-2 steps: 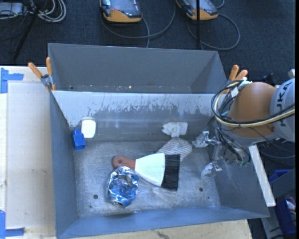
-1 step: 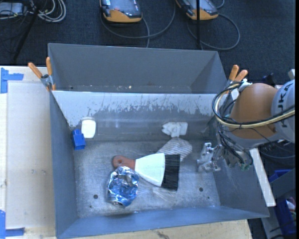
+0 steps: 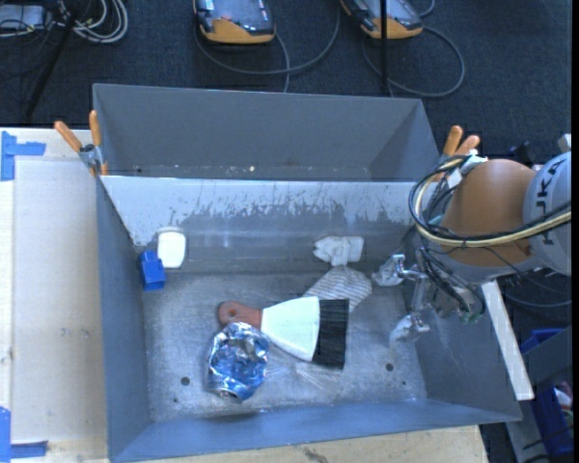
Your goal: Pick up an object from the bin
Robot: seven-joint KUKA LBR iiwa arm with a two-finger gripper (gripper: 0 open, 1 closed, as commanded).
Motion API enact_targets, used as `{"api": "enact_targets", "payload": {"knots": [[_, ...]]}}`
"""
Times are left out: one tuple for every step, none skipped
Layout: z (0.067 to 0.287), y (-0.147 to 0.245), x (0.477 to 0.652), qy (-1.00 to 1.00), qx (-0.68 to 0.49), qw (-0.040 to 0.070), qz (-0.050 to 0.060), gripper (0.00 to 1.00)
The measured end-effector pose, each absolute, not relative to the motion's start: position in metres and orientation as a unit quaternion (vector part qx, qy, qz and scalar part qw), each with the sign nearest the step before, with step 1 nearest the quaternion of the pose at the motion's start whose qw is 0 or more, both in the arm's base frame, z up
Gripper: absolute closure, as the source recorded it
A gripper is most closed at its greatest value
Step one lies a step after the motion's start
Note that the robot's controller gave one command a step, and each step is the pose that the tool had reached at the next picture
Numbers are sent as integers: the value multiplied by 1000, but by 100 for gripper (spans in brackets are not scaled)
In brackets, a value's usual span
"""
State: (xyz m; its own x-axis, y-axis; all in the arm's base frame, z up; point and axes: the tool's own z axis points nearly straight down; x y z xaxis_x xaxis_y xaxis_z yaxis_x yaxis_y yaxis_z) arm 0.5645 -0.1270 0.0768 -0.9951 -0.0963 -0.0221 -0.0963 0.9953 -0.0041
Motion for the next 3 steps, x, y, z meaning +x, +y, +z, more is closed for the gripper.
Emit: {"api": "enact_targets", "payload": {"knots": [[77,-129,557,999,-49,-10,0,100],[77,-127,565,999,-49,11,-2,0],[77,-127,564,999,-49,10,-2,0]]}}
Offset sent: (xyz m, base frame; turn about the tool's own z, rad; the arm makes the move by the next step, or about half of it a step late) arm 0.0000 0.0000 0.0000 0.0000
